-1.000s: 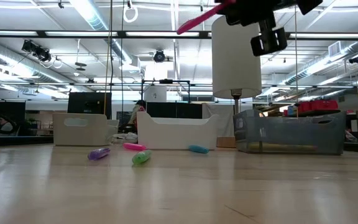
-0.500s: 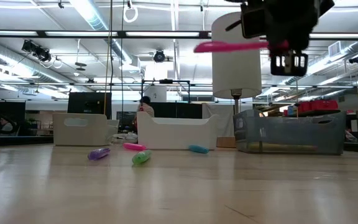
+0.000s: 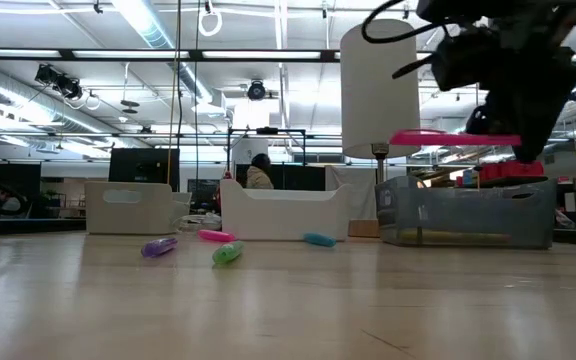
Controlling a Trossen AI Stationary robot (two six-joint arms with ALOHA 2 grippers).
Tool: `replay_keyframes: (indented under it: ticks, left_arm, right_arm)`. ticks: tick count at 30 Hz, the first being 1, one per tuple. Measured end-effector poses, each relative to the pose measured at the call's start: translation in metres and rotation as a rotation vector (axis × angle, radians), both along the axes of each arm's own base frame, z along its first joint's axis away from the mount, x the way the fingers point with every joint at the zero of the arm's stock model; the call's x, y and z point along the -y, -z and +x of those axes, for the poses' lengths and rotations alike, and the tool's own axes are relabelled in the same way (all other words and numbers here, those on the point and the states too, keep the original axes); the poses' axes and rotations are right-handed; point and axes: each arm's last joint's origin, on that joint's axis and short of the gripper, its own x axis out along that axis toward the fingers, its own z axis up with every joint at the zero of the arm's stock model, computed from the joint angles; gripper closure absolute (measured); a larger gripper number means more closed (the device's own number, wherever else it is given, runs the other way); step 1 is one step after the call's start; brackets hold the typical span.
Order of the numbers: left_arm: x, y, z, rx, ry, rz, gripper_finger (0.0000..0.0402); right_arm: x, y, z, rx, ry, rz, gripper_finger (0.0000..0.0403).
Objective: Pick & Place Markers
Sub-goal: Put the pink pen into the black transparent bin
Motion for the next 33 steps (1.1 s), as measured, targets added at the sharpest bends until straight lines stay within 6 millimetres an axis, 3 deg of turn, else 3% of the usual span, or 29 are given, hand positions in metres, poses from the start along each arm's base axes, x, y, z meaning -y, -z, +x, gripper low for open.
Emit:
replay_keyframes:
  ticks: [11, 33]
  left_arm:
    - [-0.008, 0.0, 0.004, 0.004, -0.03, -0.01, 0.0214]
    - [-0.017, 0.001, 0.009, -0.016, -0.001, -0.045, 0.0214]
  right_arm:
    - [0.01, -0.016, -0.029, -0.017, -0.089, -0.22, 0.0385]
    - [0.068, -0.016, -0.035, -0.076, -0.089, -0.404, 0.0385]
